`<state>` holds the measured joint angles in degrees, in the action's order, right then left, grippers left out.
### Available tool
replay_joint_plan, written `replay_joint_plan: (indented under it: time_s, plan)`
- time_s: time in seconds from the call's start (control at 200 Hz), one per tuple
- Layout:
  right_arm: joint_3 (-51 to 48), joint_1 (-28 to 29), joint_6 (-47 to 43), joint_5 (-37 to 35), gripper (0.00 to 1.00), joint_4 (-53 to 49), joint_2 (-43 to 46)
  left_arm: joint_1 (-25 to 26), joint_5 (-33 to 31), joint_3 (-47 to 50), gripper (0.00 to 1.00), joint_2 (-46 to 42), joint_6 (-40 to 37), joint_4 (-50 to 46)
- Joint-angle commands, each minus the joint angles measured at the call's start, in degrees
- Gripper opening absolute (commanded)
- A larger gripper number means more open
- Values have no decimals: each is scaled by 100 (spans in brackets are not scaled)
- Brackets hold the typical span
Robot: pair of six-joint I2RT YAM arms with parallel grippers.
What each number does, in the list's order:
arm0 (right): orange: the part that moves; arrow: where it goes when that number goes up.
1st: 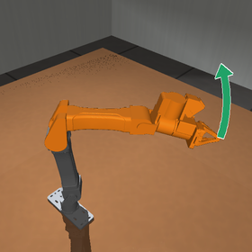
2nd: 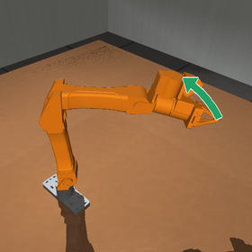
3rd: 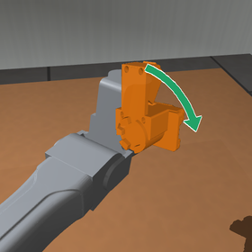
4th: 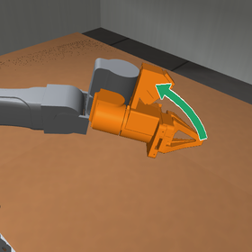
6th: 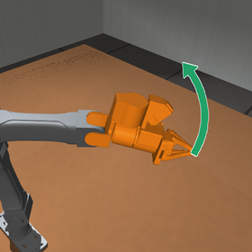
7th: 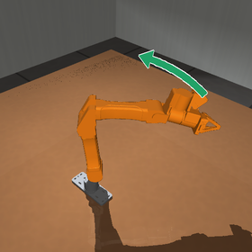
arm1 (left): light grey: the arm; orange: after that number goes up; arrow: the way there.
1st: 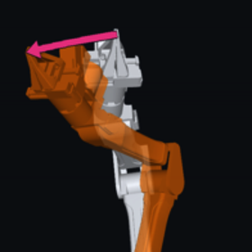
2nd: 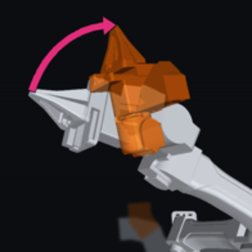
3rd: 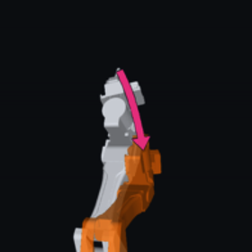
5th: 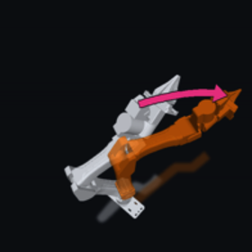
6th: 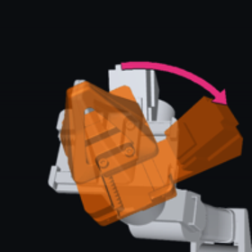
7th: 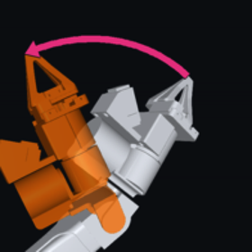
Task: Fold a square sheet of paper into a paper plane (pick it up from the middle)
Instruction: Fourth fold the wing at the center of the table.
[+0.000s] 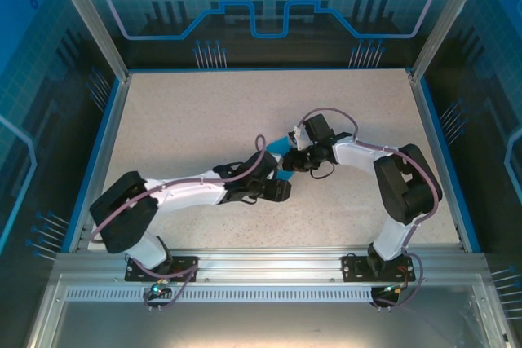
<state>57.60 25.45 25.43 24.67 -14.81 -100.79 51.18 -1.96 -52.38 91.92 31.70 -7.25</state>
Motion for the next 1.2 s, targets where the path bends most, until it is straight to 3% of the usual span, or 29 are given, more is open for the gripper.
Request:
replay_joint_plan:
  time_s: [0.0,0.185,0.63,0.885,1.195]
  plan:
    - [152,-53,2,147,12,-276,-94,120,-705,-408,58,311,-312,-300]
    - [137,-51,119,235,12,-251,-79,155,-1372,-700,55,701,-329,-546]
    - [23,-58,325,282,12,-222,15,422,-2181,-1182,41,1413,-199,-926]
    - [57,-91,554,443,12,-100,43,577,-2188,-515,54,981,-5,-394]
    - [62,-93,775,509,12,-31,91,648,-2142,-389,55,930,-138,-154]
